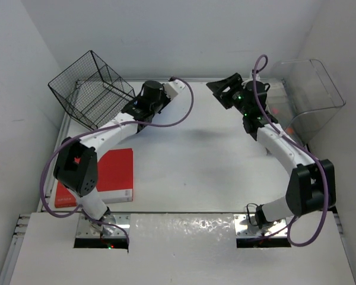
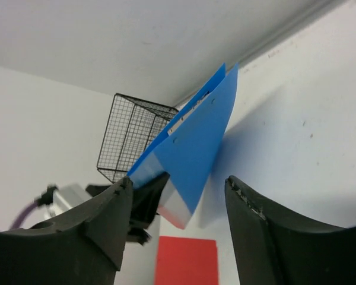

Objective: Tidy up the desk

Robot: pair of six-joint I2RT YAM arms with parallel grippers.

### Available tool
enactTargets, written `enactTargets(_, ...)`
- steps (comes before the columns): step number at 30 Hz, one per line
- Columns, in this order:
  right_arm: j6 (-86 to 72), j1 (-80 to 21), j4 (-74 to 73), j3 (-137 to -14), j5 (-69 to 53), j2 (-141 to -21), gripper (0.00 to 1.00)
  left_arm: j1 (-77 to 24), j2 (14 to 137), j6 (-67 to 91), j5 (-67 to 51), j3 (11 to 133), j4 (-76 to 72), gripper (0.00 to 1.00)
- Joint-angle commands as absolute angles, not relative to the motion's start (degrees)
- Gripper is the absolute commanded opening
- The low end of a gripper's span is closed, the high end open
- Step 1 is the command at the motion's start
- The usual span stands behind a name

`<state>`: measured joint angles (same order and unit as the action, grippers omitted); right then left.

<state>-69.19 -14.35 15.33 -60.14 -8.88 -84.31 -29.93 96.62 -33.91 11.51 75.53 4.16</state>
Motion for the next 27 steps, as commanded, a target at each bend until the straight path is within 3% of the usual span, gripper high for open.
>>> enactTargets(1, -58.9, -14.4, 16.3, -59.9, -7.8, -80.9, 0.62, -28.7, 92.5, -30.9, 5.9, 80.9, 4.3, 0.0)
enactTargets(10, -45.5, -14.4, 15.6, -54.6, -5.5, -74.6, 0.63, -23.9, 94.8, -25.7, -7.2, 100.9, 15.1, 0.0)
enactTargets(14, -41.9, -14.5, 17.6, -49.7, -3.7, -71.4, 0.63, -16.3, 96.1, -21.0, -10.1, 109.4, 14.9, 0.0)
enactTargets(17, -39.1, -14.5, 19.2, -47.0, -3.5, -69.8, 0.63, -8.2, 97.0, -14.5, -19.2, 116.1, 14.5, 0.0)
enactTargets(22, -37.3, -14.5, 23.1, -44.2, -5.6, -69.9, 0.63, 0.9, 94.3, -15.6, -22.6, 116.2, 12.2, 0.0)
enactTargets(27, -37.9, -14.4, 26.0, -42.4, -7.5, -69.9, 0.63, 12.1, 93.0, -9.1, -33.3, 117.6, 8.5, 0.0)
